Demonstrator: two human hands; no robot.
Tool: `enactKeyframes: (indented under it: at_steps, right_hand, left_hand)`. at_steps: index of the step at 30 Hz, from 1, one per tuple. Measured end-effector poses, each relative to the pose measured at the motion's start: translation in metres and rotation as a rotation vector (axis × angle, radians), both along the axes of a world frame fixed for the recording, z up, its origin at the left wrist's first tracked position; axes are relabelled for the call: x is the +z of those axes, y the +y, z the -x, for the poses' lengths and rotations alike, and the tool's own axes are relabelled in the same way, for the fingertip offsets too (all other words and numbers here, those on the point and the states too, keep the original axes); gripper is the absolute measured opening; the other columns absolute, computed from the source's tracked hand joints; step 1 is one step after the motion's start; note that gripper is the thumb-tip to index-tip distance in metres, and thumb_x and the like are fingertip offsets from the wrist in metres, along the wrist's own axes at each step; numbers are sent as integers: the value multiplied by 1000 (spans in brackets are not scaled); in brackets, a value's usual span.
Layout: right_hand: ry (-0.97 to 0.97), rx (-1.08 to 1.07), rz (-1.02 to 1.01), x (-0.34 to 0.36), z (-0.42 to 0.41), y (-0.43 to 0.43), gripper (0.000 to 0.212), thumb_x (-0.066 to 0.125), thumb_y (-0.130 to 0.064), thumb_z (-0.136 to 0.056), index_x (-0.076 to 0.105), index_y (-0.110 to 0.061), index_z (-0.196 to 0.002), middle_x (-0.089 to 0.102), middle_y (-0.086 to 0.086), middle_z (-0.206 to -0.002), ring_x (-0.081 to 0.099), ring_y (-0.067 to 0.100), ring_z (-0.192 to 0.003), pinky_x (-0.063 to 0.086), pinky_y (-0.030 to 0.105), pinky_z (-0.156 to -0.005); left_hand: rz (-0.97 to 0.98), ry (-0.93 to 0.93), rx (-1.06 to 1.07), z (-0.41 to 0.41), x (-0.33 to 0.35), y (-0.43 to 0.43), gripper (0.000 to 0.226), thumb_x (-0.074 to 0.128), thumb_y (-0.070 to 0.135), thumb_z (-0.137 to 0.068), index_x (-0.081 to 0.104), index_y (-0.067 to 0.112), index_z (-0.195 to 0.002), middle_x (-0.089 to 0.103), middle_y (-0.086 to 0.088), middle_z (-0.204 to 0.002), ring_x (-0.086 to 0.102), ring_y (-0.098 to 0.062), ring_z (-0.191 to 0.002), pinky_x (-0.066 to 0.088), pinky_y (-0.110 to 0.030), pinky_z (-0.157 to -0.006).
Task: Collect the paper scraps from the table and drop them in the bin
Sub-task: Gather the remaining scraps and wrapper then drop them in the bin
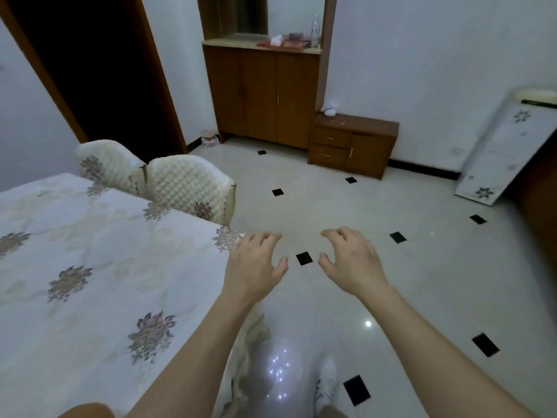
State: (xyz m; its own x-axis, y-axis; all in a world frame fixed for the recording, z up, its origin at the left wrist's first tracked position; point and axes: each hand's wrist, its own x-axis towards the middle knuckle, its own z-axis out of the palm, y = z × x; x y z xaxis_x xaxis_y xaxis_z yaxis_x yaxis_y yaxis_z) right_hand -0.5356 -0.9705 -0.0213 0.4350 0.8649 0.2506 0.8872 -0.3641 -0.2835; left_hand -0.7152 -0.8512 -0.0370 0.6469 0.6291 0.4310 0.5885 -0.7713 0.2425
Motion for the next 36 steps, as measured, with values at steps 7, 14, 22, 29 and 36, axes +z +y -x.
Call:
enactKeyframes:
  at_steps: [7,14,22,29,36]
  right_hand:
    - [17,31,-1,-14,-84,72,44,57,-36,-86,56,-21,-128,59,1,-120,52,24,-112,44,40,-92]
    - [50,77,0,-14,-206,163,42,55,-36,-88,56,-21,-127,58,0,-120,51,21,-112,44,38,-90]
    - [52,169,42,-13,-299,258,41,55,-36,-87,57,-20,-125,60,1,-118,52,23,-110,42,37,-87]
    - [59,273,74,-26,-327,347,43,54,-37,-88,56,-21,-128,59,1,-121,52,22,-111,43,37,-90]
    - [52,364,93,-36,-348,469,44,54,-37,-88,56,-20,-128,59,3,-120,52,24,-111,43,38,-89]
  left_hand:
    - [-5,49,28,-83,-6,71,50,52,48,-82,62,21,-123,67,0,-114,60,-24,-107,52,-40,-81]
    - [-6,100,104,-198,-9,159,49,59,47,-86,58,23,-129,64,2,-120,58,-21,-111,47,-37,-87]
    - [6,97,230,-267,-4,230,47,63,43,-83,61,21,-124,66,2,-114,60,-22,-106,48,-35,-80]
    - [40,109,329,-286,-16,301,51,49,49,-82,61,20,-122,66,0,-113,60,-24,-103,52,-40,-80]
    - [67,101,415,-299,-32,404,49,54,45,-82,62,18,-122,67,-1,-113,59,-25,-104,51,-39,-82]
